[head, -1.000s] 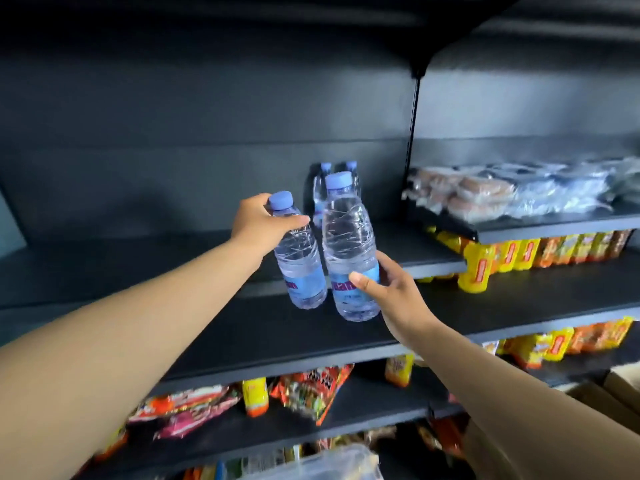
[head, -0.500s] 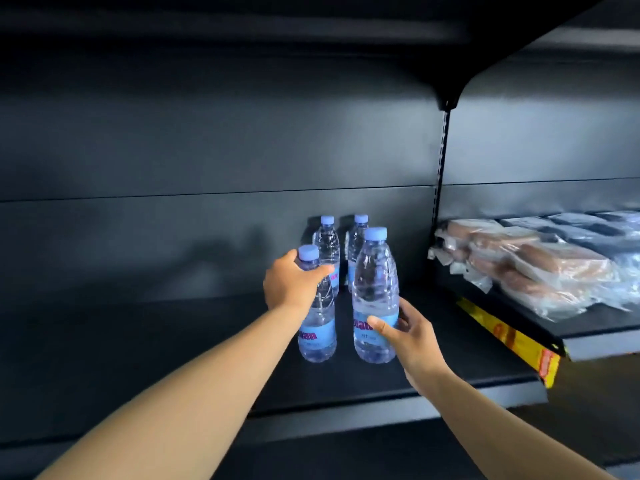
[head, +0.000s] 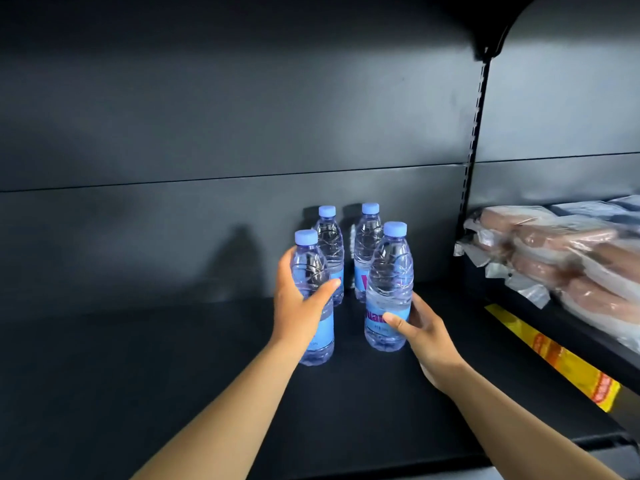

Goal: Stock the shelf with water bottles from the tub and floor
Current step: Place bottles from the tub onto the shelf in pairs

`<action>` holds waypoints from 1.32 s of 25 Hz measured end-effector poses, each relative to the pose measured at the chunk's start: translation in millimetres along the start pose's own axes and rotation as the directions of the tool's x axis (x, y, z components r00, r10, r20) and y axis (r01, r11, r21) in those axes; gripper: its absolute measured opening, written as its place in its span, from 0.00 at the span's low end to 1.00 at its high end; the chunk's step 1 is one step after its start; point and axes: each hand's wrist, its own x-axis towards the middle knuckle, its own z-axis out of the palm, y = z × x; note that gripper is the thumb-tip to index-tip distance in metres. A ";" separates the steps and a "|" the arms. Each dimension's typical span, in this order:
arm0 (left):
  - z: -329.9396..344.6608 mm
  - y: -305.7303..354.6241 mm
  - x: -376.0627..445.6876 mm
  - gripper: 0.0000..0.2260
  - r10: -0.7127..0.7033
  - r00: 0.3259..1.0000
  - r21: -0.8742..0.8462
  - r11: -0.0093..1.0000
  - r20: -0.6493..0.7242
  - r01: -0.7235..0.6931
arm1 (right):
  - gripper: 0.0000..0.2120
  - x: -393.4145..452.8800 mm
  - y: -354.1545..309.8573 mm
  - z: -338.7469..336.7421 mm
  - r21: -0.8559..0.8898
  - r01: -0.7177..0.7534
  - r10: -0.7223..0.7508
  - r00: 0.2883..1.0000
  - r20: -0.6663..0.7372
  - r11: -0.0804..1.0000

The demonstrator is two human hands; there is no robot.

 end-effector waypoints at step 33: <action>22.2 -87.1 18.6 0.29 -0.100 0.988 0.175 0.981 0.119 0.078 | 0.27 48.2 24.6 -2.1 -0.232 0.001 -0.005 1.000 -0.017 0.973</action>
